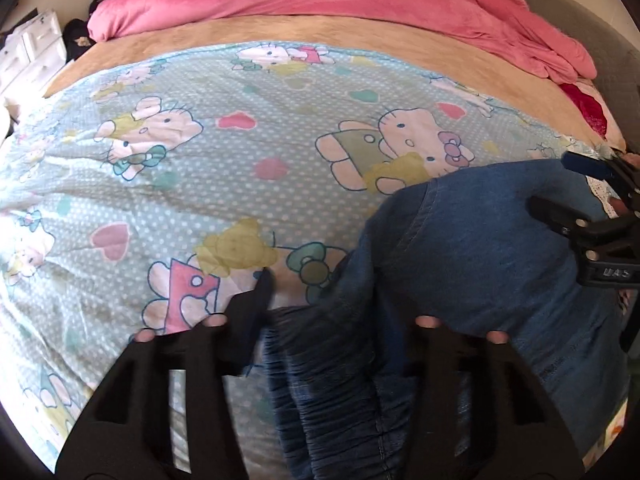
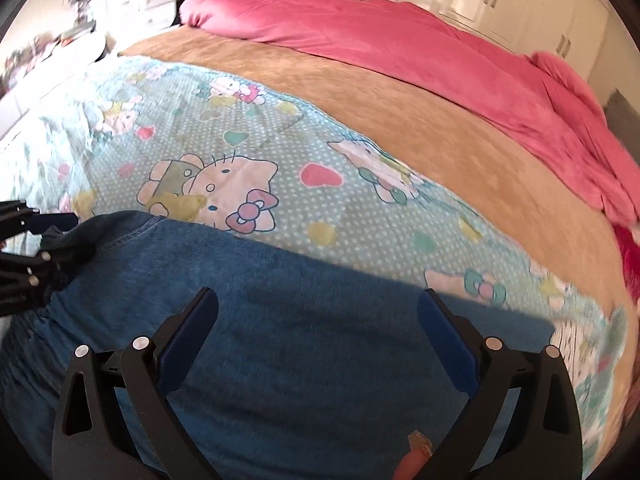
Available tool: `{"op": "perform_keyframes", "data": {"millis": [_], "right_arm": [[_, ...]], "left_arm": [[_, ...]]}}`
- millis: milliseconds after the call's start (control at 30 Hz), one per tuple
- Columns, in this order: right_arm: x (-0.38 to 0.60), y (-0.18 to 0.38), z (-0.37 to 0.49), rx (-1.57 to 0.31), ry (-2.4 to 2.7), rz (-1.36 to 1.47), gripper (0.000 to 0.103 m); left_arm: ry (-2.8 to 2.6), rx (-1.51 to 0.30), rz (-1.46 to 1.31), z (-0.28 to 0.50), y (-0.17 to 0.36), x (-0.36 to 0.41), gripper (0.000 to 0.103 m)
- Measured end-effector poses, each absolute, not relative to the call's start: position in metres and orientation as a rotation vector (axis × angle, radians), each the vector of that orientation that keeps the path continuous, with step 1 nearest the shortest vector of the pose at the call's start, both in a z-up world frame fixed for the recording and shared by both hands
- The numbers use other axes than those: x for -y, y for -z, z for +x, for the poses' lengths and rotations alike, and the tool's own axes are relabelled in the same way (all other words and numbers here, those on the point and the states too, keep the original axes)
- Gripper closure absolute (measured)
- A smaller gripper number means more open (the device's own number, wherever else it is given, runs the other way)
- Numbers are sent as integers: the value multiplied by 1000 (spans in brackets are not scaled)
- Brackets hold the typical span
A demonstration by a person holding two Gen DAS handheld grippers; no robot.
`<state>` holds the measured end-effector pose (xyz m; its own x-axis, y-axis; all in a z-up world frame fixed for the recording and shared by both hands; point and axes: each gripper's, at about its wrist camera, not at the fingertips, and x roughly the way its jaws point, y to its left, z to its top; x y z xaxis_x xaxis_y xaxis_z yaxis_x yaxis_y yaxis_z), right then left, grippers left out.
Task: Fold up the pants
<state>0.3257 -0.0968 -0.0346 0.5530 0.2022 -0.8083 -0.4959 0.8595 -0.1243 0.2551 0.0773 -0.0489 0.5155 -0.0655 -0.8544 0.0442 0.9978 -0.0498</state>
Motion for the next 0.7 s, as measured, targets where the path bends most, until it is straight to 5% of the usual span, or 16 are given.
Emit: {"op": "perform_keyframes", "data": {"millis": [567,700], "right_arm": [[61,46,334,-866,-615,-476,7],[56,45,331,-893,-714,-417,59]], "left_arm": [[145,-846,27,203,3,-65,76],[149,-836,34,195,0,-65,76]]}}
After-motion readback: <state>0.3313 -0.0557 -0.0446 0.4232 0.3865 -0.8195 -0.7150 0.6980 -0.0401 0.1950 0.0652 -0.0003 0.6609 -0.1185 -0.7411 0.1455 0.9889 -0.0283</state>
